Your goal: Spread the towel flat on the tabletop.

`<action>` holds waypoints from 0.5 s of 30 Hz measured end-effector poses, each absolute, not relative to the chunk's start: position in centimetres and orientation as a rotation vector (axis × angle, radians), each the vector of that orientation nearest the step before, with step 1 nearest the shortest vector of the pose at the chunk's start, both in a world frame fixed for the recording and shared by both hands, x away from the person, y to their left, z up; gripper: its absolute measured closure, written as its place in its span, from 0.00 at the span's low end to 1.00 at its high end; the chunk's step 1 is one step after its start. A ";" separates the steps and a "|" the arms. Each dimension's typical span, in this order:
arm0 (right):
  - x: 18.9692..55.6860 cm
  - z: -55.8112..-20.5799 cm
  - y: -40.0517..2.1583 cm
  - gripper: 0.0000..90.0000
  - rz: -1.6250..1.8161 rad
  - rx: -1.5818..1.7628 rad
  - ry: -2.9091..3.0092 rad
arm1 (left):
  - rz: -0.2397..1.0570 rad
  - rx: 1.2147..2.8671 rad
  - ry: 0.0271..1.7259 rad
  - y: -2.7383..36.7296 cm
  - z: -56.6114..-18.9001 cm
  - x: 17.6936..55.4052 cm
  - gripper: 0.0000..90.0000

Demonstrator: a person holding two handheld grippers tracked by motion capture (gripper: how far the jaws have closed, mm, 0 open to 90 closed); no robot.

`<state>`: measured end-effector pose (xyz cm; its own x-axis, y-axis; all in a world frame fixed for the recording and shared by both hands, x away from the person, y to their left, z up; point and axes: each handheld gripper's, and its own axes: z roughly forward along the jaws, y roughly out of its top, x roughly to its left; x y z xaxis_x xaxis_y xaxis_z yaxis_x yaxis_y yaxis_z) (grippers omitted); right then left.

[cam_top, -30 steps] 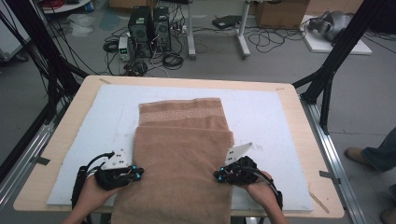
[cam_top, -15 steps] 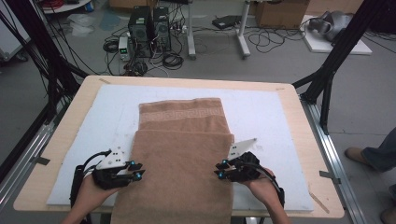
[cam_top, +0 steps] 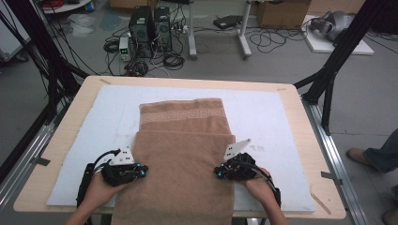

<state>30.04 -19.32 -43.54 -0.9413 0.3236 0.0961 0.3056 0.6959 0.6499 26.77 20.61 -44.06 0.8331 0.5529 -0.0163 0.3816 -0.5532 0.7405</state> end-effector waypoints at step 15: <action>27.2 -43.0 -19.2 0.95 1.122 0.441 2.904 | 0.272 2.212 0.623 21.4 -43.1 23.2 0.98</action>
<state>27.17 -19.16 -43.03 -0.9607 0.2579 0.1025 0.2599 0.7063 0.6585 23.16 21.40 -43.15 0.8554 0.5178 -0.0100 0.3451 -0.5554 0.7566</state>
